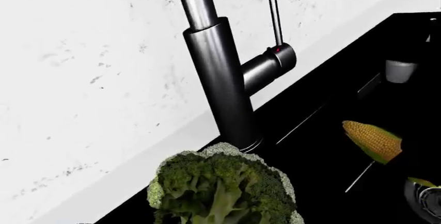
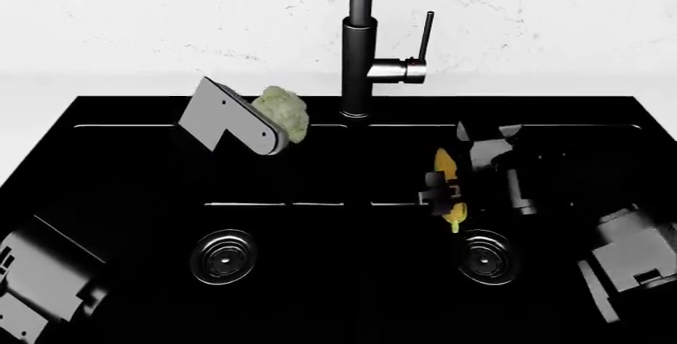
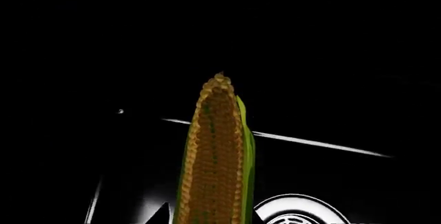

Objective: Pick the vegetables from the sink and place them on the cutting board.

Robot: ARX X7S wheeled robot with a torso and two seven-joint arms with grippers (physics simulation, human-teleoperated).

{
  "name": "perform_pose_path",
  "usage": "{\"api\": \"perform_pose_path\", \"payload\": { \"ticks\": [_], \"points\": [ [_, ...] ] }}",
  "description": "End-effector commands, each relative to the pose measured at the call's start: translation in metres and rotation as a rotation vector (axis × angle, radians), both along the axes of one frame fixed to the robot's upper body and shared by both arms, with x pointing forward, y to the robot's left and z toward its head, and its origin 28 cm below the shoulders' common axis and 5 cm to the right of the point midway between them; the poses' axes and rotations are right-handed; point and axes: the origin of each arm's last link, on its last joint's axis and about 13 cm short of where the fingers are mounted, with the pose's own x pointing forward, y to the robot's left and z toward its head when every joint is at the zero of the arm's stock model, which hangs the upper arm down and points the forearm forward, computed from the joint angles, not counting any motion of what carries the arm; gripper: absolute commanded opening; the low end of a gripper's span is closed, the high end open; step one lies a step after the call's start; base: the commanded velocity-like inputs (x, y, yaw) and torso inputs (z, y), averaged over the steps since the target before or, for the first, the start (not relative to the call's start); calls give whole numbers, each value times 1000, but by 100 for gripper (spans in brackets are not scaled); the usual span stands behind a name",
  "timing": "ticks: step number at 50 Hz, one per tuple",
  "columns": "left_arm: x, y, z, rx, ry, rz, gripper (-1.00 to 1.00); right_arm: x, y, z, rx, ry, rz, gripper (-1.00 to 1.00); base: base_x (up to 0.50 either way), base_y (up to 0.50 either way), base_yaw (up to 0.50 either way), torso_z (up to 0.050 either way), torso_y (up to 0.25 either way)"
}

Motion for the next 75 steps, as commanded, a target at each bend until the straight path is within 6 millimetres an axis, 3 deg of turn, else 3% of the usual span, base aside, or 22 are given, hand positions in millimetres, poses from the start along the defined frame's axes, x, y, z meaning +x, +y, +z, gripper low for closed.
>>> {"api": "perform_pose_path", "payload": {
  "ticks": [1,9,14,22,29,35,48,56,63,68,75],
  "points": [
    [-2,3,9,-54,-28,30,-100,-39,-9,74,-44,-303,29,-100,0,0,0,2,250],
    [-5,6,17,-133,-48,67,-100,-67,-4,88,-33,-404,71,-100,-10,0,0,4,250],
    [-12,7,19,-272,-44,82,-100,-82,0,91,-20,-483,86,-100,-2,0,0,5,250],
    [-42,3,30,-493,-70,85,-100,-104,6,90,31,-641,83,-100,0,0,0,5,250],
    [-65,6,44,-477,-186,130,-100,-127,5,97,41,-718,46,-100,-329,0,0,6,247],
    [-72,5,50,-452,-243,158,-100,-134,8,102,46,-733,44,-100,-500,0,0,0,0],
    [-77,-3,41,-414,-258,138,-100,-137,11,100,66,-733,38,-100,-500,0,0,0,0],
    [-83,-6,39,-437,-284,132,-100,-149,16,101,58,-788,51,-100,-500,0,0,0,0],
    [-85,-9,28,-484,-338,165,-100,-159,22,88,28,-878,59,-100,-500,0,0,0,0],
    [-88,-8,7,-577,-414,219,-100,-167,27,67,-10,-995,45,-100,-500,0,0,0,0],
    [-89,-9,-5,-624,-479,239,-100,-170,31,29,-12,-1077,20,-100,-248,0,0,0,0]
  ]
}}
